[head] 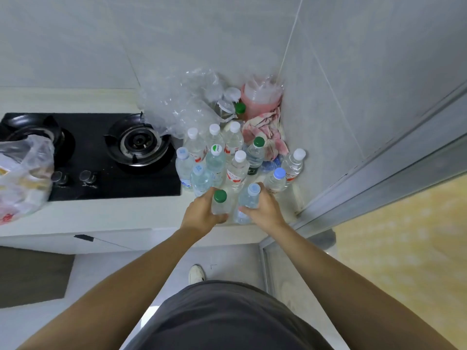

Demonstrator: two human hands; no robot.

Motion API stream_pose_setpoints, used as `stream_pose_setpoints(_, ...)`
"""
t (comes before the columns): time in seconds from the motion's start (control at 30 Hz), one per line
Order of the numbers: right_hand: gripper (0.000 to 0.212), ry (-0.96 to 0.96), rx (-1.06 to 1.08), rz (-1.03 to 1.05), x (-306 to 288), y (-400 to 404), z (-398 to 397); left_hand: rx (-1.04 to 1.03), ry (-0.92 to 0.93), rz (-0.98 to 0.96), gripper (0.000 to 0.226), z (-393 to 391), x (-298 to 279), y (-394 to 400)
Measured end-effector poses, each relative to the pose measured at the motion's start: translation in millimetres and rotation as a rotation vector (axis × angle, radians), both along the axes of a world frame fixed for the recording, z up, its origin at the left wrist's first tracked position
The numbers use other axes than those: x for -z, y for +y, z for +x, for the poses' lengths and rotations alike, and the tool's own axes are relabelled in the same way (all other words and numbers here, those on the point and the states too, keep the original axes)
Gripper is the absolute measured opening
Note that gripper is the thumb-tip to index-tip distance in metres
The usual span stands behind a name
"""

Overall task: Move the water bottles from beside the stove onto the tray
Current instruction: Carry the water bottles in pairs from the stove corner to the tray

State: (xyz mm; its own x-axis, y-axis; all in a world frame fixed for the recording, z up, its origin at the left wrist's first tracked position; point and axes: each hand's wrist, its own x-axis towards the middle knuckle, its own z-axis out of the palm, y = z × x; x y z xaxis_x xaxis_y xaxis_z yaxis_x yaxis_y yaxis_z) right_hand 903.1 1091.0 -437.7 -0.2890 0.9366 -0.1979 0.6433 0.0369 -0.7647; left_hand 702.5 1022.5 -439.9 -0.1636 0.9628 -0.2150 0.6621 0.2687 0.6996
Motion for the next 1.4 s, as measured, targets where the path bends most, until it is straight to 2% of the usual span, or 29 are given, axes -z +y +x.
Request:
stream_pose_setpoints(0.13,0.069,0.087,-0.028,-0.094,-6.8,-4.4,-3.9,-0.098,-0.135,-0.035,0.062,-17.0,-10.0,-24.9)
stream_pose_setpoints(0.23,0.072,0.18,-0.095,-0.12,-22.7,-3.8,-21.8,-0.23,-0.276,0.003,0.054,-30.5,-23.1,-51.4)
stream_pose_setpoints(0.4,0.064,0.306,-0.194,-0.201,-47.8,-17.3,-73.4,-0.5,-0.414,0.08,0.038,-54.3,-57.5,-114.1)
stream_pose_setpoints(0.5,0.051,0.407,-0.289,-0.332,-67.2,-39.8,-112.0,-0.681,-0.512,0.138,0.032,-69.7,-76.8,-160.3)
stream_pose_setpoints(0.6,0.036,0.49,-0.38,-0.438,-85.2,-75.0,-152.9,-0.897,-0.609,0.249,0.024,-83.8,-94.5,-205.5)
stream_pose_setpoints(0.77,0.031,0.513,-0.533,-0.561,-108.4,-155.8,-217.7,-1.179,-0.757,0.462,0.019,-115.0,-116.4,-281.9)
stream_pose_setpoints(0.93,0.044,0.498,-0.644,-0.621,-123.9,-246.7,-293.2,-1.278,-0.739,0.554,0.033,-166.2,-131.2,-376.6)
stream_pose_setpoints(1.07,0.037,0.49,-0.715,-0.612,-130.5,-331.9,-361.8,-1.346,-0.678,0.584,0.044,-219.0,-133.7,-464.1)
stream_pose_setpoints(1.23,0.029,0.471,-0.844,-0.661,-143.9,-440.1,-443.3,-1.474,-0.621,0.628,0.047,-277.6,-137.9,-576.6)
stream_pose_setpoints(1.33,0.044,0.459,-0.949,-0.674,-154.4,-504.6,-490.6,-1.568,-0.572,0.695,0.061,-302.4,-143.2,-642.4)
stream_pose_setpoints(1.4,0.046,0.436,-1.036,-0.687,-155.6,-545.7,-520.7,-1.636,-0.554,0.74,0.065,-315.3,-145.6,-681.9)
